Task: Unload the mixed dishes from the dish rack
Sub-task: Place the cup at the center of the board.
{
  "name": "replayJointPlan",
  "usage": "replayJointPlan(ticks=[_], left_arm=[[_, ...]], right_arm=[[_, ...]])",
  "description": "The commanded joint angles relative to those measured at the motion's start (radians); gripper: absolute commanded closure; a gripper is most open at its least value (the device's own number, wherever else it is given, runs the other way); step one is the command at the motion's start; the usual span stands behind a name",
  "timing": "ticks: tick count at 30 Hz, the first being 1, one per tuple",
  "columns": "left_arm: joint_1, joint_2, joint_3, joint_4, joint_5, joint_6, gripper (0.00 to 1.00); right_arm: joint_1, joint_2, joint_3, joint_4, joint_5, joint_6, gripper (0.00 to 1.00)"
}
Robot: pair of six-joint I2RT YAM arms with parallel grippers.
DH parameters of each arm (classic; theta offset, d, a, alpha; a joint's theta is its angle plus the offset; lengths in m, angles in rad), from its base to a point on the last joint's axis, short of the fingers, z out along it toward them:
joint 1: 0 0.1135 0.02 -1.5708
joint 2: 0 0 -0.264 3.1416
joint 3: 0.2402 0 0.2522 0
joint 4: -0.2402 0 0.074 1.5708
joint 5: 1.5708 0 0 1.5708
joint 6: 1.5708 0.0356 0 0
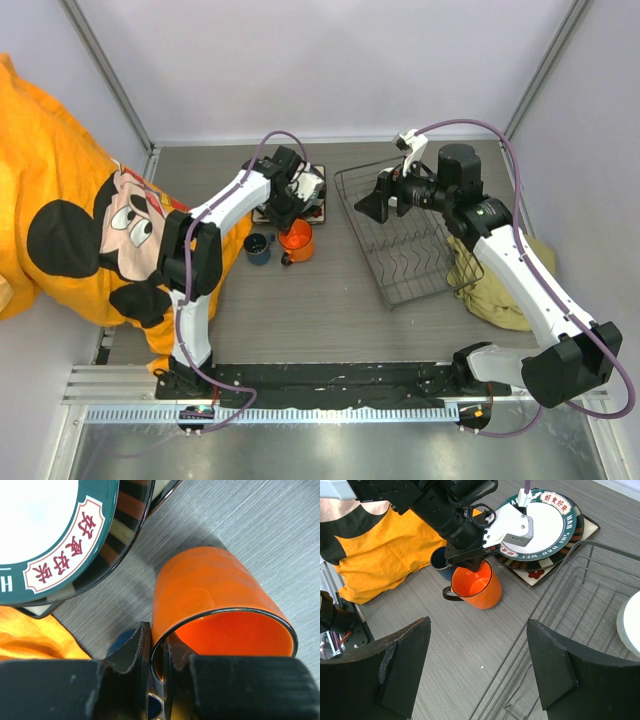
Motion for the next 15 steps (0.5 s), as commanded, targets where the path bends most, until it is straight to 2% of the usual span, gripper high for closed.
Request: replayJointPlan(ticks=[1,8,15], left_arm=[[-0.004,-0.008,0.052,-0.001,0.022,0.013,1.00],[-0.004,0.003,0.055,-0.001,0.029,0.011,1.00],[-0.005,0.007,0.051,-0.001,0.046,0.010,0.92]], right_arm=[[-0.001,-0.030,0.019,0.013,0.031,-0.026,0.17],[-0.001,-0.033,0.016,0.008,0.094,-0.041,0.16],[-0.001,-0.018,0.018,0.007,0.194,-0.075,0.16]])
